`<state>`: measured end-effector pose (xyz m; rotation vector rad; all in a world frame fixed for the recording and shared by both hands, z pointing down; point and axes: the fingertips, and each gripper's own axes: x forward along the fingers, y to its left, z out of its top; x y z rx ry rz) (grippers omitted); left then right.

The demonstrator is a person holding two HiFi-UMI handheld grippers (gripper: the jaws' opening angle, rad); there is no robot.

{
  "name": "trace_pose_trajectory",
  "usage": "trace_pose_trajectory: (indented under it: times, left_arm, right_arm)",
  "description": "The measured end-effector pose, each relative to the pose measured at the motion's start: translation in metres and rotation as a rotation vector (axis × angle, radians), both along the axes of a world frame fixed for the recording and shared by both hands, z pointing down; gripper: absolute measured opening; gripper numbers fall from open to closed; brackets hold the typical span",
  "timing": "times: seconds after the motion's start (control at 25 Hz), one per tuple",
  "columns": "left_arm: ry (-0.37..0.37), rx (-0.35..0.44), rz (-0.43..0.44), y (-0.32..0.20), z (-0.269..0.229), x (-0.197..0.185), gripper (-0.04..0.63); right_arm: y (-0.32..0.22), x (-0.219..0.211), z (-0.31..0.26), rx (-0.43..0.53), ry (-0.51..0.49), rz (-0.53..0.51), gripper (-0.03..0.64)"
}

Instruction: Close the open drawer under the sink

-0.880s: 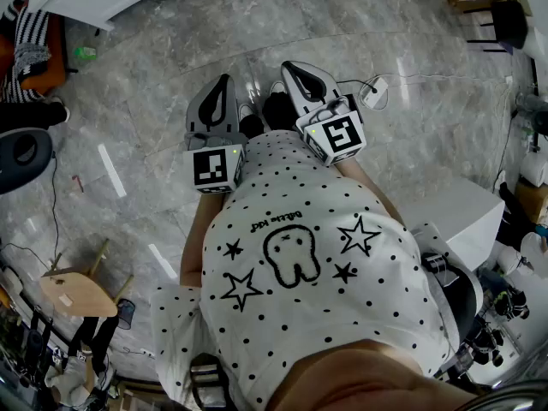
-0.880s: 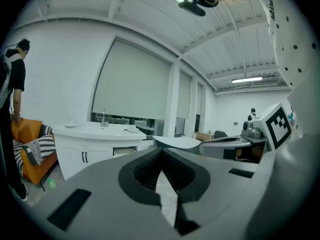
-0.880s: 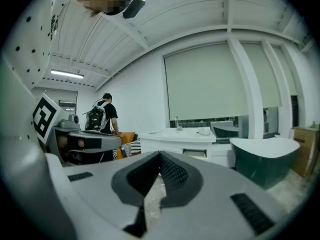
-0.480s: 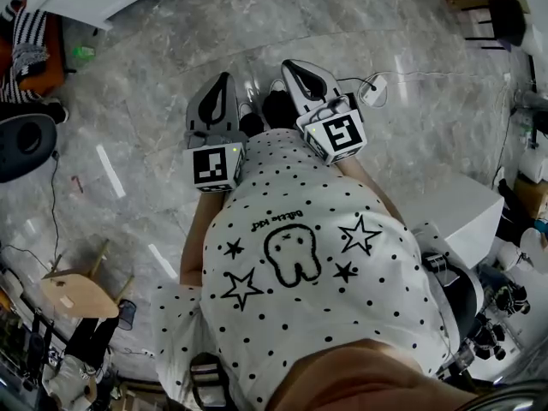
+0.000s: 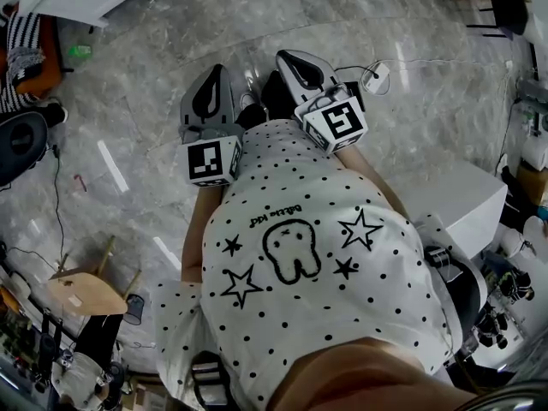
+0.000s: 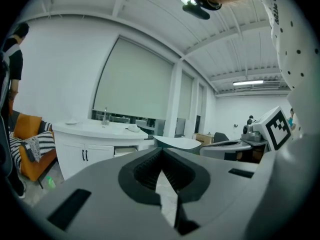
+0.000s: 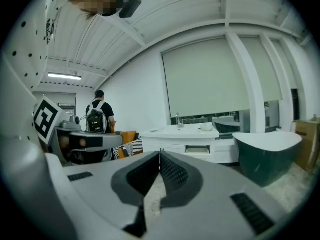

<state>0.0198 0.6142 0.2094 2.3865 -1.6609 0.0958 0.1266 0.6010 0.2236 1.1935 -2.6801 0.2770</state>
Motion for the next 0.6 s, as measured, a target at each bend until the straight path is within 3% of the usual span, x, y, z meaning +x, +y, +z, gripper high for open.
trace_pose_trajectory:
  times: [0.16, 0.6]
  left_arm:
    - [0.014, -0.049, 0.003, -0.003, 0.009, -0.010, 0.006]
    - [0.027, -0.067, -0.047, -0.072, 0.018, -0.014, 0.006]
  right_arm:
    - [-0.003, -0.013, 0.003, -0.013, 0.008, -0.017, 0.014]
    - [-0.072, -0.020, 0.011, -0.024, 0.020, -0.070, 0.014]
